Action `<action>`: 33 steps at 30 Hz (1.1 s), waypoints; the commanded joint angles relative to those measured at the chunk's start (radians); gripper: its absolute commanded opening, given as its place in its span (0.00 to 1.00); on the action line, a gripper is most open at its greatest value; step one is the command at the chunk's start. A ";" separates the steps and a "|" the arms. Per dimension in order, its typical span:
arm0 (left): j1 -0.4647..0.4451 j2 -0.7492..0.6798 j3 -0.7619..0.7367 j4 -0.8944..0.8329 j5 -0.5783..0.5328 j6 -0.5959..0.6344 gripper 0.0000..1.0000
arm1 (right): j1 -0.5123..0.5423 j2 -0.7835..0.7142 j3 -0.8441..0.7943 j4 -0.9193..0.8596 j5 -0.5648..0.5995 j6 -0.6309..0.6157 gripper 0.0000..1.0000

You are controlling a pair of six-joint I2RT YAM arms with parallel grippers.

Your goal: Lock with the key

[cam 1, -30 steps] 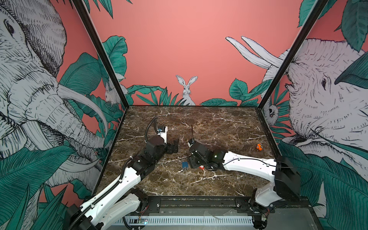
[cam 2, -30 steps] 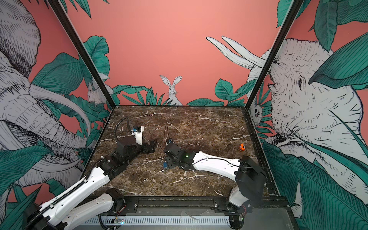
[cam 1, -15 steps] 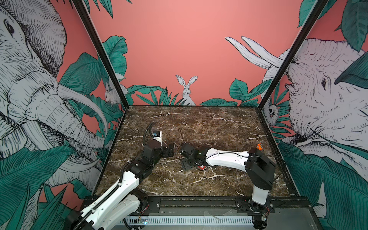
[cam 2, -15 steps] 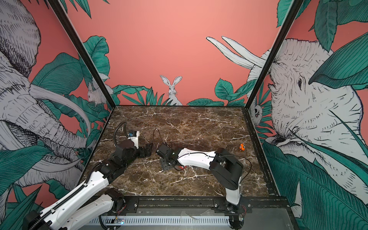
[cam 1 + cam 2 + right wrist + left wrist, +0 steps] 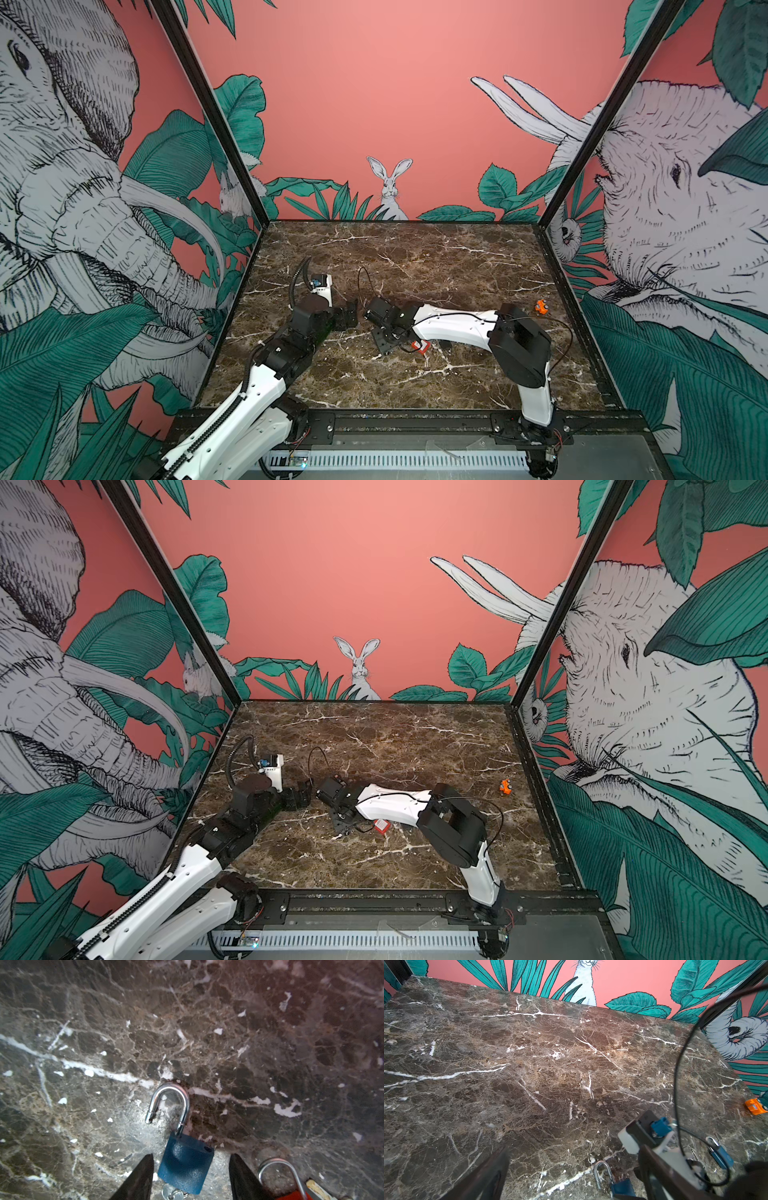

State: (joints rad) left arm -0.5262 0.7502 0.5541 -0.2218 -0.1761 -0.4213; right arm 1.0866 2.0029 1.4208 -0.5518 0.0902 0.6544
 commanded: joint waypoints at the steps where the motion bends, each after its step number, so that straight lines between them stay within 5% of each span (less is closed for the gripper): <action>1: 0.008 -0.024 -0.020 -0.013 0.003 0.007 0.98 | 0.009 0.027 0.024 -0.040 0.000 0.013 0.56; 23: 0.018 -0.015 -0.034 0.002 0.031 0.004 0.98 | 0.018 0.080 0.030 -0.086 0.004 -0.010 0.51; 33: 0.019 -0.010 -0.035 0.007 0.035 0.006 0.98 | 0.018 0.099 0.030 -0.088 0.011 -0.028 0.40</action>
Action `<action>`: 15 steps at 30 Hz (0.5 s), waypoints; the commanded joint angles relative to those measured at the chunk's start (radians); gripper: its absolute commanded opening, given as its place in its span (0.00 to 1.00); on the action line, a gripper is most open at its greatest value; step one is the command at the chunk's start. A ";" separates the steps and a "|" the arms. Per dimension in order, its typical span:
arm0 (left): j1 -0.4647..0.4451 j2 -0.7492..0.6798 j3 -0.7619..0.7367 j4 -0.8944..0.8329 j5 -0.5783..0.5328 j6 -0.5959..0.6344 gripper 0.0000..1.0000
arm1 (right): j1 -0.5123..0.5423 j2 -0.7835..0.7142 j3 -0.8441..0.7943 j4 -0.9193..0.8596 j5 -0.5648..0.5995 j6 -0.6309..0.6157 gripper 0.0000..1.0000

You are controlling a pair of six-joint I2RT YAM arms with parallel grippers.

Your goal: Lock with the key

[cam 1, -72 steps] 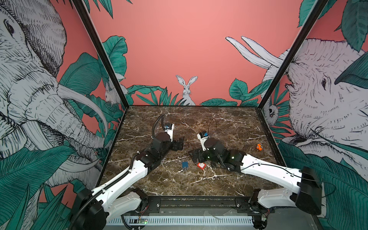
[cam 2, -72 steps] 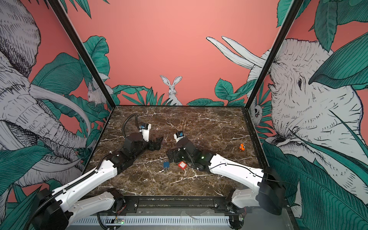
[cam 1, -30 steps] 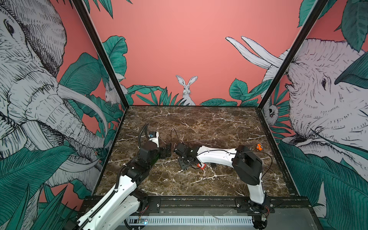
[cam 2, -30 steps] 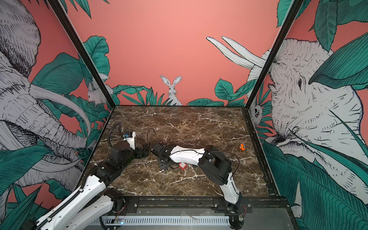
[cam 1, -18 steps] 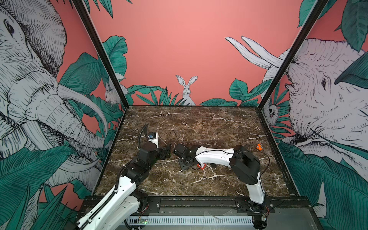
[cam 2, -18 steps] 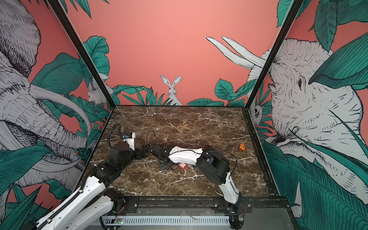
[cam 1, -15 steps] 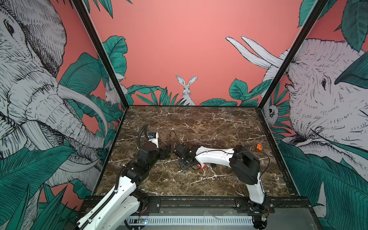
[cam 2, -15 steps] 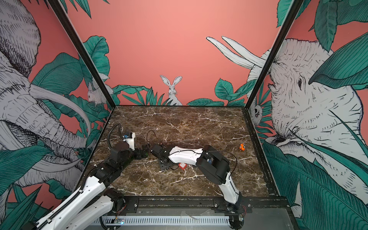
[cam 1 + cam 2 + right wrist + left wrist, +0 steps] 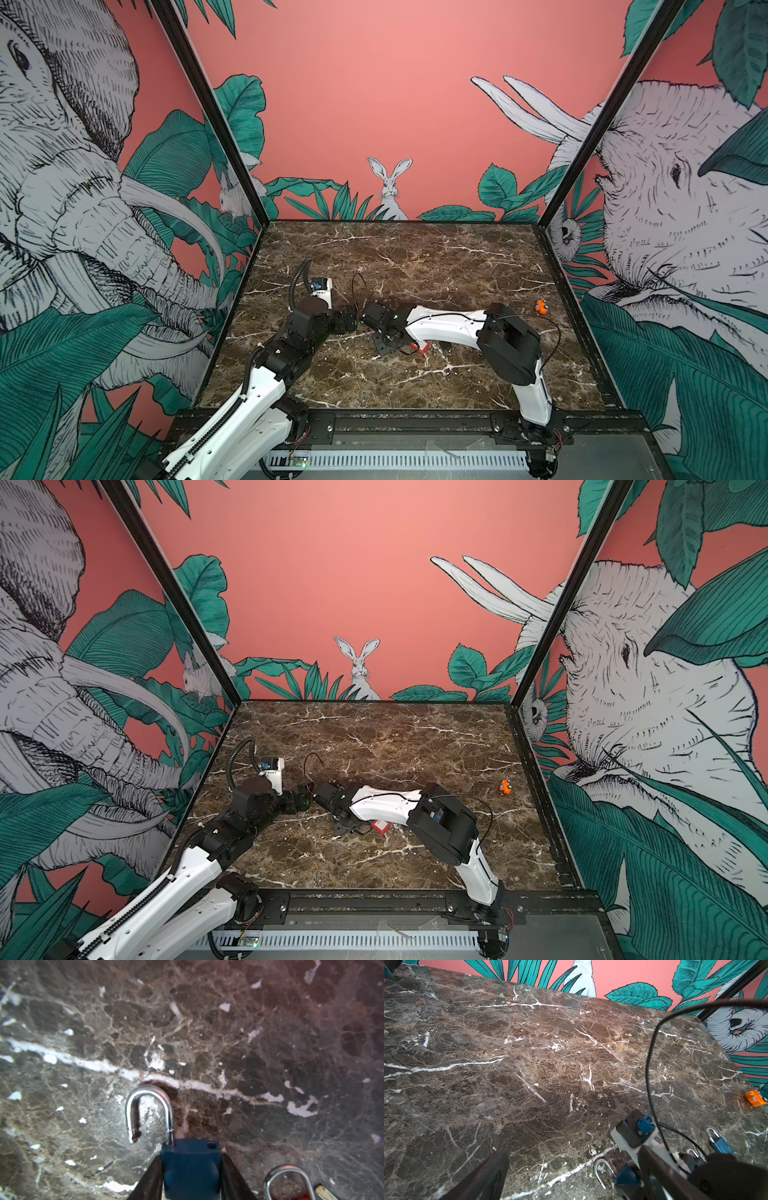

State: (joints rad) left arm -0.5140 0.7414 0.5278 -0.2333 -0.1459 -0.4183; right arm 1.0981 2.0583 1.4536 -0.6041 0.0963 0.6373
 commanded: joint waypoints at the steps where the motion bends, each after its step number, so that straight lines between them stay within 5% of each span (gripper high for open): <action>1: 0.007 -0.001 -0.009 0.019 0.005 0.003 0.98 | 0.006 0.042 -0.004 -0.031 0.001 -0.014 0.36; 15: 0.009 0.054 0.009 0.001 0.001 -0.015 0.97 | -0.035 -0.141 -0.190 0.259 -0.097 -0.111 0.14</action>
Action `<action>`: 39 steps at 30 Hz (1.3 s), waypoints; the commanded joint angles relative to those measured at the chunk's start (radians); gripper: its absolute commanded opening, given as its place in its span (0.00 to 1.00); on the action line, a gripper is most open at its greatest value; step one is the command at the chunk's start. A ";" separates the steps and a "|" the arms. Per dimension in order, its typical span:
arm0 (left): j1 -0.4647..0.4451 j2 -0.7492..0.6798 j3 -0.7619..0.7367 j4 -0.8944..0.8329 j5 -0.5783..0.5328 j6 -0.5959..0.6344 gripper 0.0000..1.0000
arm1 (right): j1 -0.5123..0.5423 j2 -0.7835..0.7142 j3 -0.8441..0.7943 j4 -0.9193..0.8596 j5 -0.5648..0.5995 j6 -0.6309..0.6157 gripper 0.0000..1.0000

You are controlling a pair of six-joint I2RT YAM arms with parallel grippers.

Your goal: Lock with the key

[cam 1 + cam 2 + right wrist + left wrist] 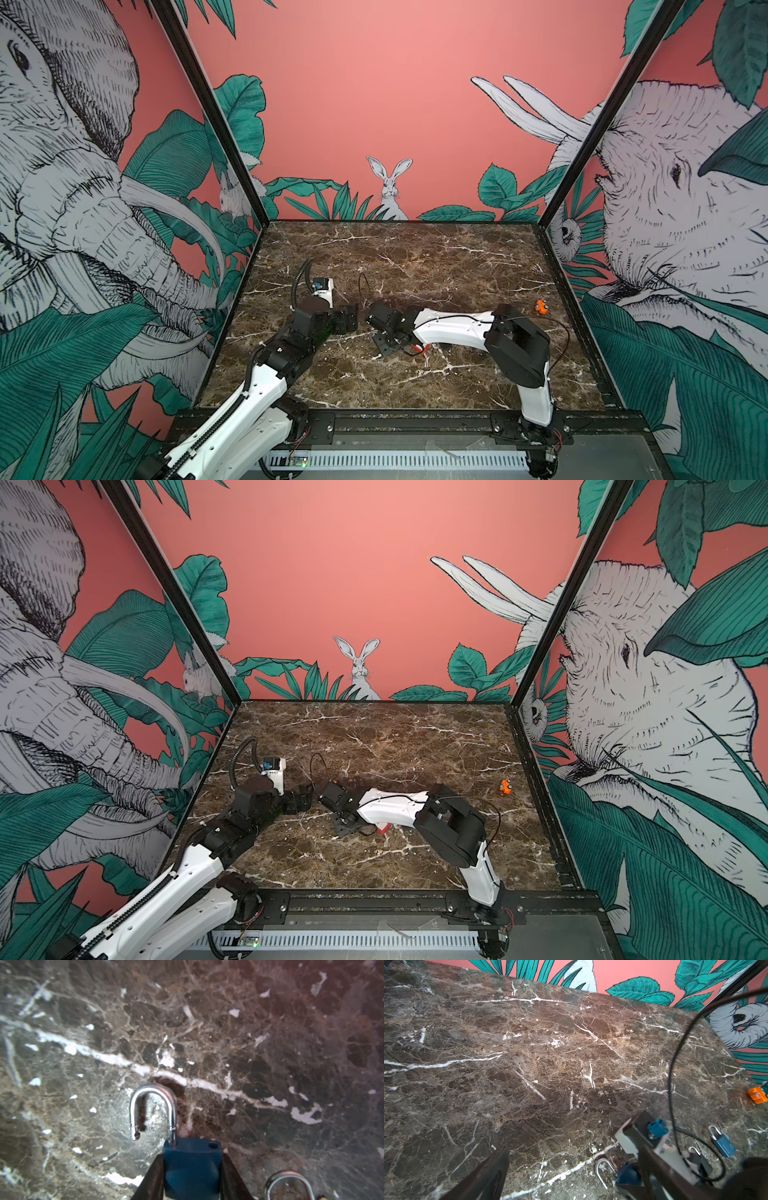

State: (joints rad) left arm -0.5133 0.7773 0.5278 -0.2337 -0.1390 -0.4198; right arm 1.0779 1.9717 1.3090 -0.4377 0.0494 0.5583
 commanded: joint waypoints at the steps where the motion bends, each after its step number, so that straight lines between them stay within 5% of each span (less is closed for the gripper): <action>1: 0.009 0.030 0.014 0.003 -0.002 -0.013 0.97 | -0.022 -0.079 -0.064 0.126 -0.066 -0.038 0.13; 11: 0.009 0.175 0.078 0.085 0.237 0.086 0.97 | -0.051 -0.240 -0.095 0.087 -0.094 -0.148 0.10; 18: 0.008 0.360 0.196 0.104 0.573 0.127 0.97 | -0.082 -0.358 -0.121 -0.062 -0.053 -0.256 0.10; 28: 0.007 0.530 0.241 0.305 0.998 0.037 0.86 | -0.122 -0.547 -0.204 -0.125 -0.024 -0.329 0.06; 33: 0.003 0.542 0.231 0.406 1.095 -0.025 0.80 | -0.133 -0.583 -0.202 -0.142 -0.001 -0.357 0.05; 39: -0.040 0.586 0.272 0.323 1.104 0.009 0.73 | -0.138 -0.591 -0.187 -0.152 0.007 -0.372 0.05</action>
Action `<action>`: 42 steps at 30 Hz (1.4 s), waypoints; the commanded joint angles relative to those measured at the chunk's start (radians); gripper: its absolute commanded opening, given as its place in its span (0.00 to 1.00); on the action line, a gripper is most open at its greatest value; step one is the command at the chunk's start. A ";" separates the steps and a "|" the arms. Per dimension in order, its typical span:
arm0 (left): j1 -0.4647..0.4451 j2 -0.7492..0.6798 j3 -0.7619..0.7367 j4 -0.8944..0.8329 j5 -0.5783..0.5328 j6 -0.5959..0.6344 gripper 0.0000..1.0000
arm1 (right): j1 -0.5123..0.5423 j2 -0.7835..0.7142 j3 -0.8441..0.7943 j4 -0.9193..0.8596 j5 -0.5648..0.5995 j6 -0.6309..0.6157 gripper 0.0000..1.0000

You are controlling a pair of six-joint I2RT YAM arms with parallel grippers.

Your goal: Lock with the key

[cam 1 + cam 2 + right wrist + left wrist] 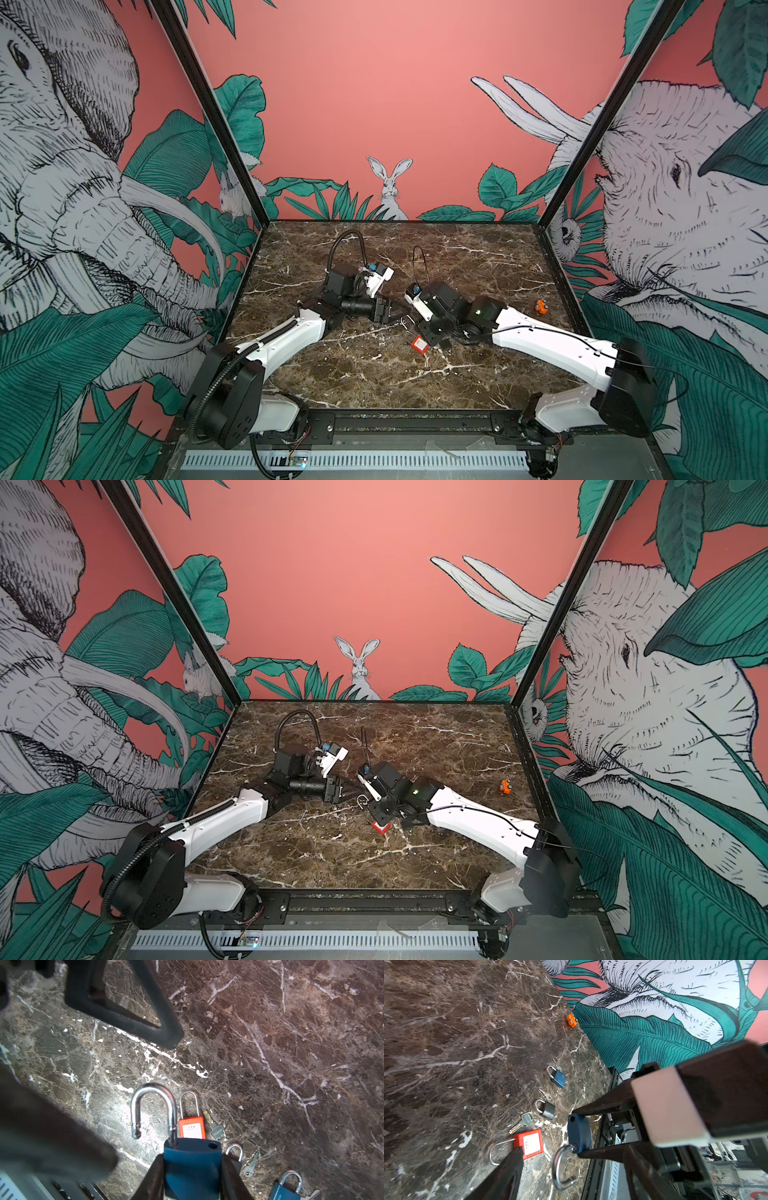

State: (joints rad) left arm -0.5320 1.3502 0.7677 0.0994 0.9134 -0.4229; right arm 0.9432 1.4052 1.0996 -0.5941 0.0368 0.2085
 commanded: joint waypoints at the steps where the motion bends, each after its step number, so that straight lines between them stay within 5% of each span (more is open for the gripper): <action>1: -0.028 0.023 0.037 -0.014 0.049 0.014 0.71 | -0.003 -0.024 0.026 0.003 0.021 -0.023 0.05; 14: -0.049 0.057 0.085 -0.085 0.028 0.056 0.65 | -0.004 -0.075 0.010 -0.014 0.058 -0.023 0.03; 21: -0.064 0.062 0.079 -0.061 0.058 0.049 0.54 | -0.007 -0.094 0.018 -0.021 0.078 -0.031 0.02; 28: -0.080 0.084 0.091 -0.047 0.076 0.039 0.30 | -0.007 -0.097 0.018 -0.017 0.072 -0.032 0.02; 42: -0.095 0.106 0.095 -0.011 0.090 0.016 0.16 | -0.007 -0.093 0.007 0.013 0.084 -0.038 0.01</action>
State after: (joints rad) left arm -0.6186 1.4609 0.8429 0.0380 0.9684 -0.4019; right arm 0.9413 1.3334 1.1004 -0.6205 0.0986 0.1795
